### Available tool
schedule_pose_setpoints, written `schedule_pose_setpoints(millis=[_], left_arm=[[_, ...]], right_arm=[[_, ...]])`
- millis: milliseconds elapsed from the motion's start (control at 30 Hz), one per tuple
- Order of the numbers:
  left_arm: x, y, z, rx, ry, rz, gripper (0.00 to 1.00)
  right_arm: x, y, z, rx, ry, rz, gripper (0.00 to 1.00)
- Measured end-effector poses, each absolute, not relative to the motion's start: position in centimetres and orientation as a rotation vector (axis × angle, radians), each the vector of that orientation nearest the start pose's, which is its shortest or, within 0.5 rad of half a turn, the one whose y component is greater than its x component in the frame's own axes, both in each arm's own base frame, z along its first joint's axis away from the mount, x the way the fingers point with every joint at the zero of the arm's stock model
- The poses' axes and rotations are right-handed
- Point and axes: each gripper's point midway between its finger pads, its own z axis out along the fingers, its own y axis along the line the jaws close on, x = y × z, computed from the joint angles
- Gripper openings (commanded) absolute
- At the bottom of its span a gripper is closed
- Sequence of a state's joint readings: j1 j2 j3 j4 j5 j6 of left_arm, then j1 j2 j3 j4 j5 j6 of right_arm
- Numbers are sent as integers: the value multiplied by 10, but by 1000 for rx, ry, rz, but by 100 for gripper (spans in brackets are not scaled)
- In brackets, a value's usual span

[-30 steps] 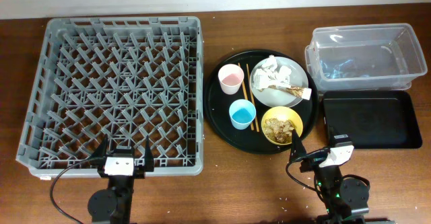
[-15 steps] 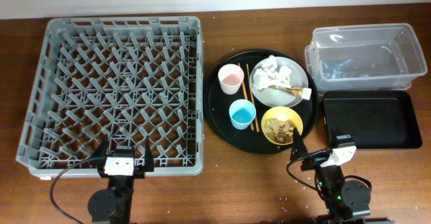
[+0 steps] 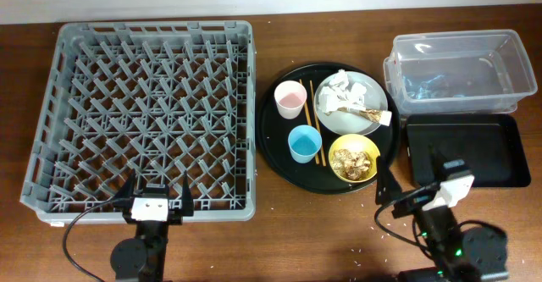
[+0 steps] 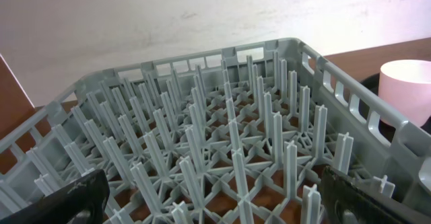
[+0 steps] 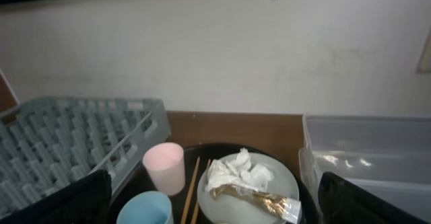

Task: Sort waste into correct bins and load items into the dishwasher rack
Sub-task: 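Reach right gripper to the foil wrapper on the white plate and grasp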

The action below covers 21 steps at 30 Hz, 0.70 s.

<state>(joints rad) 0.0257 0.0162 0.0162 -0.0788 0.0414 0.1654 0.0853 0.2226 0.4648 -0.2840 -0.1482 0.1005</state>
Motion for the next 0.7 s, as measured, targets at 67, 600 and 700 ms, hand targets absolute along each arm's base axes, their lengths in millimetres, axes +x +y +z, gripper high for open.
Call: schedule_pose_setpoints(millis=[67, 600, 700], left_arm=[[246, -1, 159, 146, 1643, 112, 100], [246, -1, 159, 146, 1642, 112, 100], [246, -1, 159, 146, 1642, 112, 100]], right_arm=[[234, 47, 297, -124, 1677, 256, 98], [376, 73, 288, -136, 2385, 359, 100], [399, 83, 249, -123, 2476, 431, 90]])
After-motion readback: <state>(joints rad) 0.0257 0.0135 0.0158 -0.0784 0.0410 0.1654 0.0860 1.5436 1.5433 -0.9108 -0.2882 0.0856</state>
